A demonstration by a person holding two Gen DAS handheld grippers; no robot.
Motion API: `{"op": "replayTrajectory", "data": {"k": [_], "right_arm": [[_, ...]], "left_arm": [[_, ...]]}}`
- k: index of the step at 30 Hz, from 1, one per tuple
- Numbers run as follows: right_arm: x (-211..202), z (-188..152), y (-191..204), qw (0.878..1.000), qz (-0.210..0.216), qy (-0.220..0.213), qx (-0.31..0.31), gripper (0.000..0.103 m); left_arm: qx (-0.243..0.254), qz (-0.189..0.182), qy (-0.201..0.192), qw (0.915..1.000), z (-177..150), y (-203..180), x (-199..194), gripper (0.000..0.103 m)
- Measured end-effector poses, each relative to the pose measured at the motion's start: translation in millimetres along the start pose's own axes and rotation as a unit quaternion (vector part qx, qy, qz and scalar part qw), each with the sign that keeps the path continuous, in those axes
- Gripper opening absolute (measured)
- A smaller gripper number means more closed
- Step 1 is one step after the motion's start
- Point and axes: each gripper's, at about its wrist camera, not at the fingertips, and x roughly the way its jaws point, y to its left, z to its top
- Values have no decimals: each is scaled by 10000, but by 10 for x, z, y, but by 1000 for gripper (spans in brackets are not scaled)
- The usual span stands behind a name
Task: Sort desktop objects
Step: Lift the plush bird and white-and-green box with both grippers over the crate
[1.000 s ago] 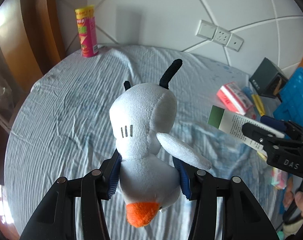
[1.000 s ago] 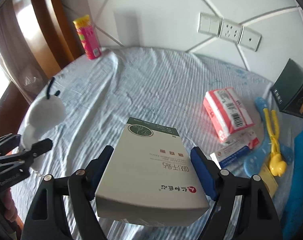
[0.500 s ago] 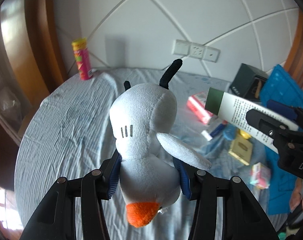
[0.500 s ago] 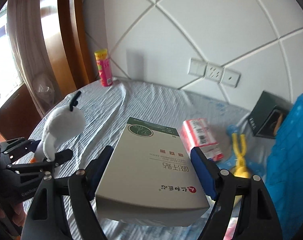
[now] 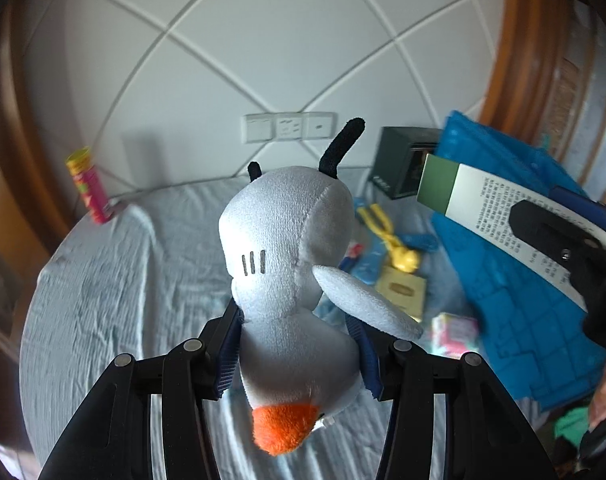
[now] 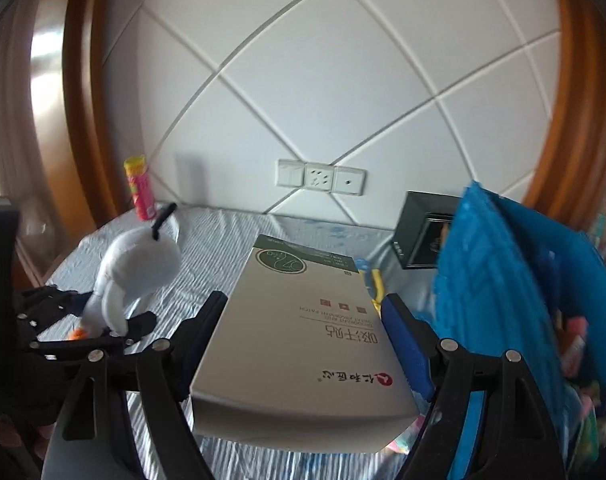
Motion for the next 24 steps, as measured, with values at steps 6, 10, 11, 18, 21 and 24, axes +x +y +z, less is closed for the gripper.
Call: {"op": "replayTrajectory", "data": {"k": [6, 10, 11, 18, 21, 24], "right_arm": [[-561, 2, -567, 9975, -466, -320, 415, 78], [-953, -148, -1204, 9917, -969, -427, 734, 78], [-1052, -225, -1414, 9893, -1123, -428, 830, 78], [-1422, -786, -2699, 9766, -1635, -256, 1372, 78], [-1486, -956, -3111, 9742, -1714, -175, 1460, 78], [-1550, -1098, -3463, 9727, -1761, -117, 1510, 78]], "left_arm": [[436, -442, -345, 9975, 215, -694, -214, 49], [696, -795, -573, 9928, 390, -1352, -339, 48], [764, -882, -625, 9912, 432, -1535, -369, 48], [1256, -1448, -704, 9789, 592, -2892, -404, 49], [1409, -1568, -515, 9762, 597, -3485, -291, 49], [1499, -1629, -251, 9749, 548, -3915, -185, 49]]}}
